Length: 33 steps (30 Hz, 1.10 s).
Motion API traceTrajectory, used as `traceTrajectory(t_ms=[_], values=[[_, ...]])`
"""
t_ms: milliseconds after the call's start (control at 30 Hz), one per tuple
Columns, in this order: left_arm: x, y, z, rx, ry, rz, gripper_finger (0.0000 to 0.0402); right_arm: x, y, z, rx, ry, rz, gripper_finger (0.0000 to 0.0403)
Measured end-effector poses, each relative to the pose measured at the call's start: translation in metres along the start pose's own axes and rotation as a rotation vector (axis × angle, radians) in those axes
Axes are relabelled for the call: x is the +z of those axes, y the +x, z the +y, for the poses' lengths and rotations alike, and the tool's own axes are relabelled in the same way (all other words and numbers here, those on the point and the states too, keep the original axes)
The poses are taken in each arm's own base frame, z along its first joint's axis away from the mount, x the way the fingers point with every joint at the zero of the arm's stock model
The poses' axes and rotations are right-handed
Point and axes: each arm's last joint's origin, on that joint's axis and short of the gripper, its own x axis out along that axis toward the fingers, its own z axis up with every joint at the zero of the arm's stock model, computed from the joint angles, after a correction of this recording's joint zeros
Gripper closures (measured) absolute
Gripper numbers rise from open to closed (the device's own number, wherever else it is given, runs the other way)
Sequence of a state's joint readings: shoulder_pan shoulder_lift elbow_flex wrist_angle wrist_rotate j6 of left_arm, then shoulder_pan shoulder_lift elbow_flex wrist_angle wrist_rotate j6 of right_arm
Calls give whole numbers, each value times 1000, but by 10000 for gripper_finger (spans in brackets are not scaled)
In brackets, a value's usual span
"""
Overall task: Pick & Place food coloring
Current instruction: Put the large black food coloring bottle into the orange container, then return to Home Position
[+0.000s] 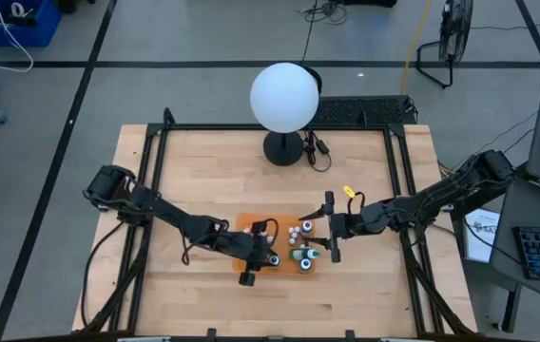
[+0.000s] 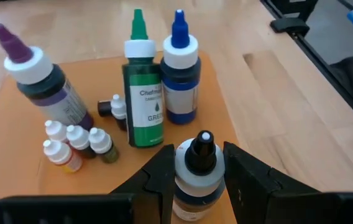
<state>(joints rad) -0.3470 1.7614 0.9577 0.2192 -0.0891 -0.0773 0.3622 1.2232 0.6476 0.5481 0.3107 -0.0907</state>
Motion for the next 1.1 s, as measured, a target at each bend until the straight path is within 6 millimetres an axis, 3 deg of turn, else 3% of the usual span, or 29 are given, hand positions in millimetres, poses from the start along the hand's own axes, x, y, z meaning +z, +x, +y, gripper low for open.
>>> traceTrajectory(t_ms=[100, 267, 400, 533, 633, 700, 833, 967, 1100], values=[[0, -1, 1, 13, -11, 0, 275, 0, 0, 0, 0, 0, -1, 179], [3, -2, 1, 23, 5, -23, 146, 0, 0, 0, 0, -1, 0, 179], [17, -19, 2, 13, 4, -70, 62, 0, 0, 0, -1, -2, 0, 179], [37, -65, 6, 21, 35, -78, 12, 0, 0, 0, -1, 0, -1, 179], [47, -114, 9, 81, 46, -127, 14, -4, 0, 0, 2, 9, 37, 179], [44, -143, 13, 136, 41, -202, 24, -11, -1, 1, 6, 21, 109, 179], [0, -185, 29, 220, 12, -324, 43, -20, -8, -1, 7, 40, 233, 179], [-66, -200, 44, 223, -27, -439, 54, -5, -26, -8, 2, 75, 198, 179], [-111, -209, 49, 165, -25, -523, 60, 12, -52, -18, 4, 69, 137, 179]])
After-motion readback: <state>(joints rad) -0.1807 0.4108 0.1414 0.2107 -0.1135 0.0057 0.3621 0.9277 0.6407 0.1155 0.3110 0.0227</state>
